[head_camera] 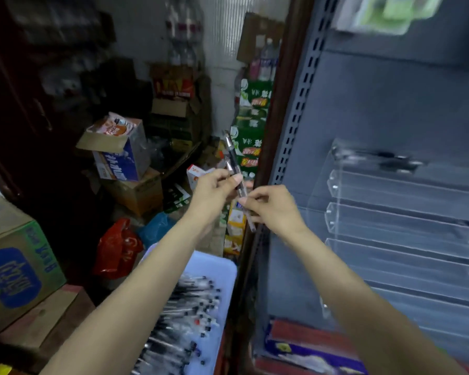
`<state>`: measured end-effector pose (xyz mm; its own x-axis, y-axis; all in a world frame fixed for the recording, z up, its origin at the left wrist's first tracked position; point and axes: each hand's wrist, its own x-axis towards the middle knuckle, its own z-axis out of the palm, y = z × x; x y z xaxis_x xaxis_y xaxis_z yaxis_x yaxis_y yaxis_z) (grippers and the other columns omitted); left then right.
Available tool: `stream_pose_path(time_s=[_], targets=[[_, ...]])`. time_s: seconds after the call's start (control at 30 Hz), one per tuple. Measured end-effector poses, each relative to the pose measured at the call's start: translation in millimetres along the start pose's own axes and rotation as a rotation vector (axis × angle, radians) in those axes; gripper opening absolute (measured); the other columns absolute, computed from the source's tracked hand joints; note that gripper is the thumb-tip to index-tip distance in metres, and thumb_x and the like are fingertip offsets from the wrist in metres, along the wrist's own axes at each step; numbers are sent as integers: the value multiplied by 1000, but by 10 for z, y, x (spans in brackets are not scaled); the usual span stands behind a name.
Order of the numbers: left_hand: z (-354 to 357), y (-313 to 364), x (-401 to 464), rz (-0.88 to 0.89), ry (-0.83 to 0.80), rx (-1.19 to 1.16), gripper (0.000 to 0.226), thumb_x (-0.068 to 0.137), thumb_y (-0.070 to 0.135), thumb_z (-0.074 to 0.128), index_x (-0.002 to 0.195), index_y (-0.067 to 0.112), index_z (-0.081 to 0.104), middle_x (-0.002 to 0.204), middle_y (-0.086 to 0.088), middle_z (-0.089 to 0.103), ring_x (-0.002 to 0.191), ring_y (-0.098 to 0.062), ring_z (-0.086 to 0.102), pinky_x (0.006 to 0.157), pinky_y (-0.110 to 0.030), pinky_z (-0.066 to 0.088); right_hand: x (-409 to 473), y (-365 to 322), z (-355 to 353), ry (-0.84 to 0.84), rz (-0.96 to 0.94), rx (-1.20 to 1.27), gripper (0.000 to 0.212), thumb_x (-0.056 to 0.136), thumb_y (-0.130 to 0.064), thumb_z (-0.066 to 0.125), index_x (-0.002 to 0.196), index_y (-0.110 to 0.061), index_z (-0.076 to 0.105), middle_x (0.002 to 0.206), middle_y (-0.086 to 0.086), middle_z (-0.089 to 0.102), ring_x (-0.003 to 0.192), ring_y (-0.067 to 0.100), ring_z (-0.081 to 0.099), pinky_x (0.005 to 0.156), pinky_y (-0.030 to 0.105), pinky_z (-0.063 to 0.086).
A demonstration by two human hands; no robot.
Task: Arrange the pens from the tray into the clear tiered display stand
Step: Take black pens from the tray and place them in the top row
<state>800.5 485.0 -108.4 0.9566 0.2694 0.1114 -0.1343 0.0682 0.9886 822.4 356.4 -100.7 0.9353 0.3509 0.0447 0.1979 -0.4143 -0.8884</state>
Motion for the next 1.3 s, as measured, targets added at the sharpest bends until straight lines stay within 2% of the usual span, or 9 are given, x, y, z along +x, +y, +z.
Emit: stream_pose_path(time_s=[0.1, 0.17, 0.3, 0.43, 0.5, 0.73, 0.87, 1.0, 1.3], targets=[[521, 302, -22, 117, 2, 76, 14, 93, 7, 53, 97, -6, 58, 79, -10, 68, 62, -5, 68, 61, -17, 54, -110, -35, -647, -23, -26, -107, 15, 84, -32, 68, 72, -23, 66, 76, -1, 67, 82, 22, 67, 84, 40, 56], [874, 440, -37, 140, -56, 160, 12, 93, 7, 53, 95, -4, 58, 75, -9, 66, 57, -5, 66, 60, -18, 53, -174, 6, -1127, 43, -26, -82, 18, 85, -37, 65, 94, -21, 64, 89, -2, 66, 87, 17, 64, 84, 37, 54], [1576, 602, -79, 230, -258, 450, 9, 93, 14, 55, 87, 7, 57, 70, 1, 64, 49, 0, 56, 57, -17, 49, -320, 142, -2062, 179, -69, 260, 37, 93, -29, 56, 128, -24, 45, 104, 3, 65, 84, 15, 64, 63, 22, 49], [2271, 695, -101, 315, -343, 622, 11, 90, 21, 59, 82, 15, 62, 66, 11, 65, 55, -3, 52, 59, -17, 43, -463, 406, -2737, 225, -197, 381, 13, 93, -7, 55, 99, -14, 64, 85, 4, 68, 72, 12, 64, 65, 20, 49], [2565, 711, -72, 340, -303, 652, 12, 86, 22, 65, 77, 15, 65, 57, 13, 60, 51, 1, 48, 55, -15, 37, -505, 565, -2991, 267, -209, 391, 15, 90, -2, 57, 85, -11, 67, 81, 4, 67, 70, 9, 65, 68, 17, 53], [3170, 818, 142, 411, -219, 864, 22, 79, 36, 70, 74, 14, 68, 57, 6, 59, 51, -2, 46, 54, -18, 35, -500, 911, -3750, 398, -172, 439, 14, 87, -2, 62, 79, -12, 67, 81, 6, 66, 76, 15, 65, 71, 14, 55], [3378, 855, 284, 400, -135, 1047, 14, 80, 42, 68, 78, 28, 68, 74, 7, 66, 75, -16, 58, 67, -28, 44, -383, 1052, -4026, 549, -168, 218, 7, 89, -11, 62, 92, -16, 66, 87, -1, 65, 85, 13, 60, 77, 20, 50], [3493, 845, 386, 372, -103, 1251, 18, 83, 39, 67, 97, 28, 70, 99, 0, 68, 96, -23, 60, 70, -28, 41, -258, 1233, -4211, 454, -20, 13, 39, 86, -12, 64, 124, -10, 56, 108, 4, 61, 101, 16, 56, 89, 28, 45], [3774, 688, 598, 435, -129, 1438, 15, 83, 32, 67, 94, 22, 70, 98, -5, 68, 94, -26, 61, 68, -29, 43, -130, 1345, -4224, 328, 62, -19, 50, 81, 7, 63, 128, -3, 52, 120, 13, 61, 104, 21, 58, 101, 39, 46]])
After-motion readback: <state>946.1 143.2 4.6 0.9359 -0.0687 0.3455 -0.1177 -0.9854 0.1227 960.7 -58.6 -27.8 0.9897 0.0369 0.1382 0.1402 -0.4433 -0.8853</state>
